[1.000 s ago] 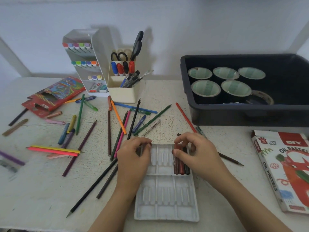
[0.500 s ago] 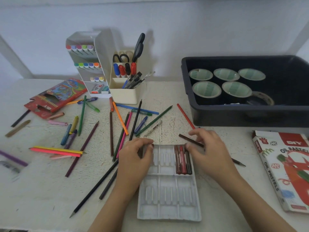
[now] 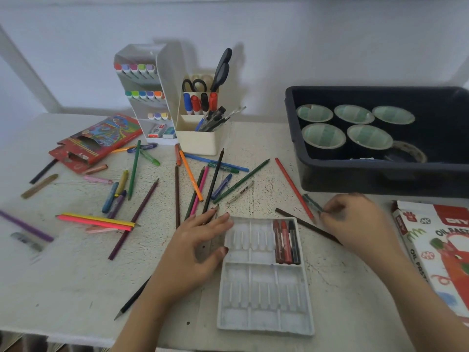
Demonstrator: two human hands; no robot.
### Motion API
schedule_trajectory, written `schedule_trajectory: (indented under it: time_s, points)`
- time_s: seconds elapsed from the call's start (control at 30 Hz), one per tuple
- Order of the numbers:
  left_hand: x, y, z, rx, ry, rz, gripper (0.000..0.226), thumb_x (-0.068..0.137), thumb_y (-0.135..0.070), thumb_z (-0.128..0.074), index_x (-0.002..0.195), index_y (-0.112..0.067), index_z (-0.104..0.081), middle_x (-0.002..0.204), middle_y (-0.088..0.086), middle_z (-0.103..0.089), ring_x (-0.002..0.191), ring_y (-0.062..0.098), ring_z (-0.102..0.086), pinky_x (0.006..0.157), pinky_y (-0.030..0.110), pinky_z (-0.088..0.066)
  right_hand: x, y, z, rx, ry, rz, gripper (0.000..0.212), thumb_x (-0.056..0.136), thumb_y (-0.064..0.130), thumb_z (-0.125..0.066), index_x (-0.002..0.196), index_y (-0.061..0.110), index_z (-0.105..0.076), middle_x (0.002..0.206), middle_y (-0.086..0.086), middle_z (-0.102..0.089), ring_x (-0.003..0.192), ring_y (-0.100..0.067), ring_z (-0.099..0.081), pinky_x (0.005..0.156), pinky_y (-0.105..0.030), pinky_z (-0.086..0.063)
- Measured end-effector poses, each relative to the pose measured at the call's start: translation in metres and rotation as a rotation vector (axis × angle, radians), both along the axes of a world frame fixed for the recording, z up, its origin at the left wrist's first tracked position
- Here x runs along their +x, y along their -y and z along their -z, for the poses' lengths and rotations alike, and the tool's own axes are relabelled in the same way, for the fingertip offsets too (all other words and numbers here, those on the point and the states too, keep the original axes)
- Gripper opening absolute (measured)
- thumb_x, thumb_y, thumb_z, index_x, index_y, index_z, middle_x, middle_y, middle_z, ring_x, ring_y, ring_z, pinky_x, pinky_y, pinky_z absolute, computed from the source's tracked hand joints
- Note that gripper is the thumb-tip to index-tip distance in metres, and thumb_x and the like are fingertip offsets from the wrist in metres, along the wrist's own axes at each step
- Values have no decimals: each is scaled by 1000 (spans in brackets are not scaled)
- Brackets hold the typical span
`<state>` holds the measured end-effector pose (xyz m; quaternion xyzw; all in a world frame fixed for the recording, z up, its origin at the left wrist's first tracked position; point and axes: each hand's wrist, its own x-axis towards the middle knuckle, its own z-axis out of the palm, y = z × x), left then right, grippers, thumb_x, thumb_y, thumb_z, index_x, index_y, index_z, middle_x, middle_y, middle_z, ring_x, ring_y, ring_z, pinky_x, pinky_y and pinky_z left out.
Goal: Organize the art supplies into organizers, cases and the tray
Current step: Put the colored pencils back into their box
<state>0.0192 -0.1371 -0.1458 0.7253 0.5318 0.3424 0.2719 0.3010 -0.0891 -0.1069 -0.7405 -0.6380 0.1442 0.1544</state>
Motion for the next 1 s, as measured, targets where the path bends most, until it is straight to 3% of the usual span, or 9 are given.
schedule_trajectory:
  time_s: [0.07, 0.13, 0.2, 0.3, 0.37, 0.47, 0.7, 0.87, 1.0]
  points:
    - [0, 0, 1, 21, -23, -3, 47, 77, -45, -53, 124, -41, -57, 133, -39, -42, 134, -8, -29, 114, 35, -24, -2, 3, -1, 67, 1, 3, 6, 86, 27, -63, 91, 25, -61, 88, 9, -54, 76, -6, -49, 54, -17, -32]
    - [1, 1, 2, 44, -37, -4, 46, 77, -44, -52, 123, -42, -57, 134, -39, -40, 135, -8, -30, 113, 34, -23, -7, 8, -4, 166, -136, 0, 7, 87, 23, -63, 91, 24, -58, 83, 13, -55, 73, -3, -51, 54, -15, -34]
    - [1, 1, 3, 61, -50, -5, 46, 77, -43, -51, 123, -43, -56, 134, -40, -40, 134, -8, -30, 113, 30, -21, -15, 12, -9, 216, -429, -20, 7, 86, 16, -64, 89, 22, -61, 80, 11, -61, 71, -5, -56, 54, -13, -43]
    - [2, 2, 6, 114, -123, -5, 45, 79, -40, -49, 124, -38, -57, 132, -32, -47, 135, -4, -32, 115, 27, -20, -31, 18, -19, 138, -911, -72, 13, 82, 8, -67, 91, 17, -64, 77, 1, -70, 68, -7, -64, 61, -15, -52]
    - [4, 3, 7, 186, -223, 0, 46, 81, -37, -48, 124, -29, -61, 133, -19, -52, 134, 2, -37, 114, 30, -23, -39, 20, -21, 66, -1044, -98, 18, 80, 10, -67, 96, 17, -60, 76, -1, -72, 70, -10, -68, 63, -19, -54]
    - [6, 4, 7, 250, -320, 12, 45, 82, -32, -47, 122, -21, -64, 130, -11, -57, 134, 8, -39, 113, 39, -22, -46, 20, -15, 30, -923, -126, 22, 79, 16, -70, 95, 18, -55, 75, -2, -72, 72, -16, -69, 67, -25, -55]
    - [5, 4, 6, 264, -371, 7, 44, 83, -31, -47, 121, -22, -65, 128, -10, -59, 136, 8, -35, 115, 42, -17, -49, 9, -11, -97, -442, -317, 18, 82, 25, -71, 85, 29, -54, 75, 9, -64, 59, 11, -53, 51, -9, -41]
    - [5, 5, 7, 264, -376, 11, 44, 83, -31, -47, 122, -22, -64, 128, -10, -59, 136, 8, -36, 114, 42, -18, -55, 7, -9, -76, -258, -421, 17, 83, 34, -69, 94, 33, -57, 84, 17, -59, 68, 7, -52, 62, -12, -41]
    - [5, 5, 6, 263, -358, 11, 43, 83, -31, -46, 121, -21, -65, 128, -10, -60, 135, 8, -37, 113, 40, -19, -55, 8, -5, -67, -159, -469, 27, 82, 39, -68, 107, 31, -60, 97, 14, -53, 88, -2, -49, 78, -21, -43]
